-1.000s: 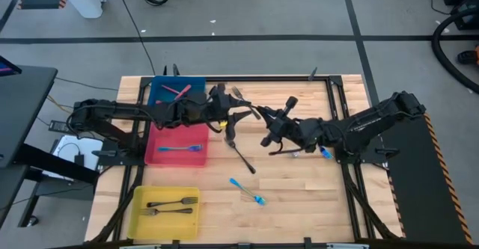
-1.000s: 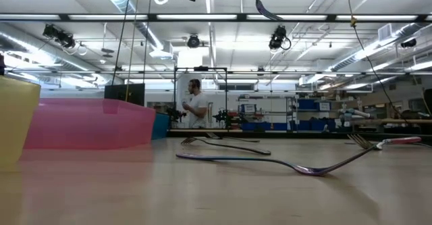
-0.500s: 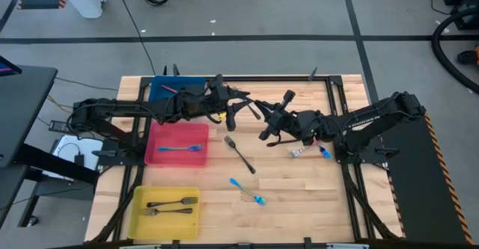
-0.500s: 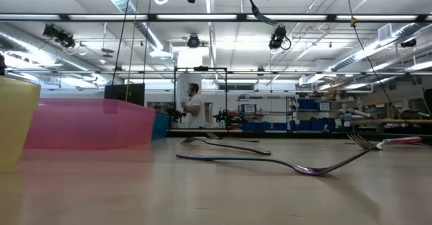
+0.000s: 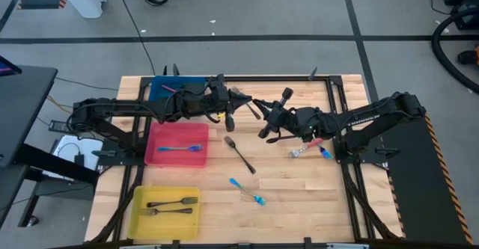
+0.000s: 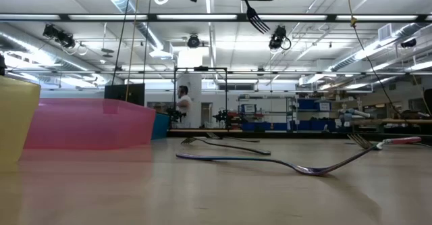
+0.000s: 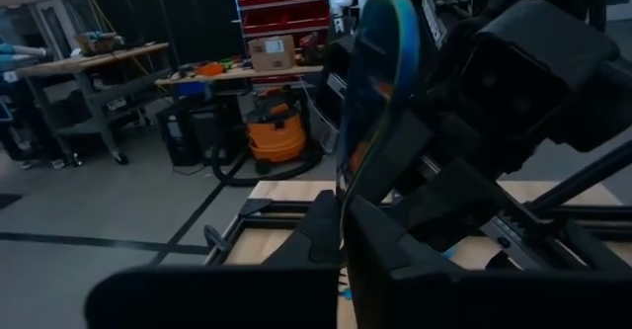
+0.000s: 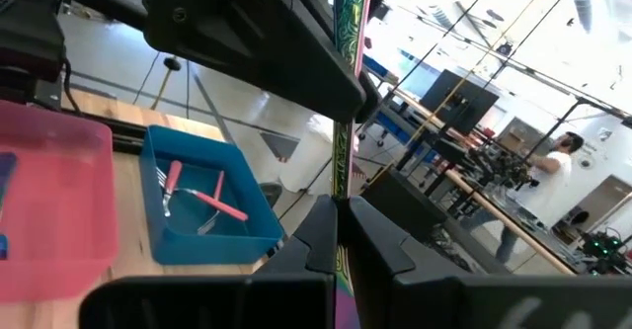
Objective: Sort silverware by color (type)
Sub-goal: Put the bottom right light blue fork into the red bin
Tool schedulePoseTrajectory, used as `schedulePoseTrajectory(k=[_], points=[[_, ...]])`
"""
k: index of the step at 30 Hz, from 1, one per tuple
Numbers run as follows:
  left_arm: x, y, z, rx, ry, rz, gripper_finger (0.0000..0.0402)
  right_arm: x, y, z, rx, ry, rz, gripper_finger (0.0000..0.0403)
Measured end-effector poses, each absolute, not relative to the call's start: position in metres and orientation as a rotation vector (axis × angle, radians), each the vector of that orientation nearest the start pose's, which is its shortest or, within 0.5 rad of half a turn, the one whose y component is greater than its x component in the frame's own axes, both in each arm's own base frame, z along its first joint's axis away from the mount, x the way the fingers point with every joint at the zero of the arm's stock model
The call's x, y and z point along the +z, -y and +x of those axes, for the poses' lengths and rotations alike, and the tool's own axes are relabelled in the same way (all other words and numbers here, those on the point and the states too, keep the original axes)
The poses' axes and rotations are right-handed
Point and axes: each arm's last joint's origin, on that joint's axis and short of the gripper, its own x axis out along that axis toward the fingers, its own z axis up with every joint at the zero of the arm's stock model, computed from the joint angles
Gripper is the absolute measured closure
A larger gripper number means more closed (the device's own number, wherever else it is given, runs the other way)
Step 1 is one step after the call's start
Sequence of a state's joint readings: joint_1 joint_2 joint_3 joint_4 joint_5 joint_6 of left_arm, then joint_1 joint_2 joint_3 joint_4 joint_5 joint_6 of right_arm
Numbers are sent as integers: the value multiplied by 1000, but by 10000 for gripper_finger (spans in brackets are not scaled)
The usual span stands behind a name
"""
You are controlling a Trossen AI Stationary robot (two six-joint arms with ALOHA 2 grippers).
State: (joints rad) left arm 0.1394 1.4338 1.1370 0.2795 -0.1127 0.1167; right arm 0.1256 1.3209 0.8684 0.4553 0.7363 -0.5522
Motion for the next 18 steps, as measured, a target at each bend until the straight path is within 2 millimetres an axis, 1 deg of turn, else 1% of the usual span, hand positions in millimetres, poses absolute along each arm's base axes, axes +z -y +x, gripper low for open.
schedulePoseTrajectory(k=[6,9,13,18], points=[[348,-49,329,248,-45,142,399,306,-17,291,-594,-163,-518,379],[347,-49,328,245,-66,166,400,305,-17,291,-591,-167,-520,366],[340,-50,327,257,-141,201,400,306,-18,291,-583,-157,-505,345],[344,-53,324,262,-129,211,401,305,-19,291,-576,-163,-505,321]])
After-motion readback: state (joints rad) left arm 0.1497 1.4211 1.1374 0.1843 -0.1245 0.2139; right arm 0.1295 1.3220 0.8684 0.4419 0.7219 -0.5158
